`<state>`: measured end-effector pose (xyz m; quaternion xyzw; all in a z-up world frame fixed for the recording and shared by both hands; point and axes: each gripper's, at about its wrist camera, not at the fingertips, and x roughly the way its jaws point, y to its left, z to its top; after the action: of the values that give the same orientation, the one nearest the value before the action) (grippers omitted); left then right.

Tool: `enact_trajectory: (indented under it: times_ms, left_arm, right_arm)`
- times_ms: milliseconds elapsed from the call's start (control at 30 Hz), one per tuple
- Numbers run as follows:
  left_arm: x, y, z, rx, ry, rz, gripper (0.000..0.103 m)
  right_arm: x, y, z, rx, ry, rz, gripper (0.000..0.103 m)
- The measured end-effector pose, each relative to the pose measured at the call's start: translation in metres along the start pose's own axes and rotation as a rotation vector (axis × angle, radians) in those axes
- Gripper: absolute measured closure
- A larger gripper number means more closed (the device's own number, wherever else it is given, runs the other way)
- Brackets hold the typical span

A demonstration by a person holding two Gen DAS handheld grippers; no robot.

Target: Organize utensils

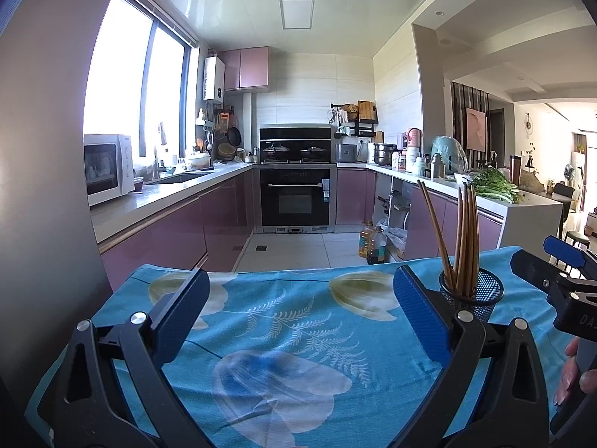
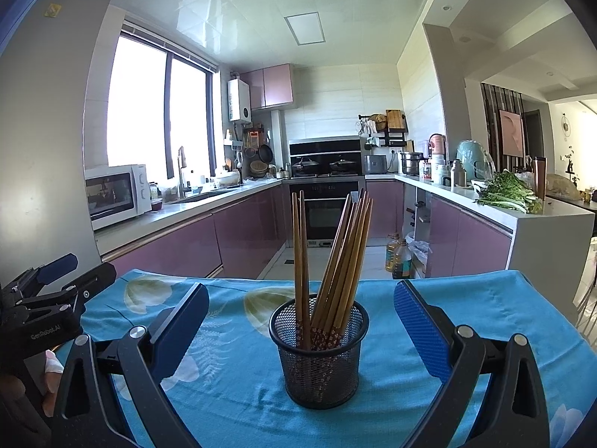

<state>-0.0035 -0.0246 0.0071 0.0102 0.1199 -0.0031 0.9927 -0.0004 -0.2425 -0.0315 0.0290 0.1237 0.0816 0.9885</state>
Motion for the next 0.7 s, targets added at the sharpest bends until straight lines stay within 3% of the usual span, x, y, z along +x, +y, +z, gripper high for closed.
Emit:
enact_trajectory:
  times_ms: [700]
  left_arm:
    - [0.0002,0.0002,-0.0005,0.001,-0.001,0.002,0.006]
  right_arm:
    - [-0.0010,0.0006,0.0002,-0.003,-0.002,0.004,0.007]
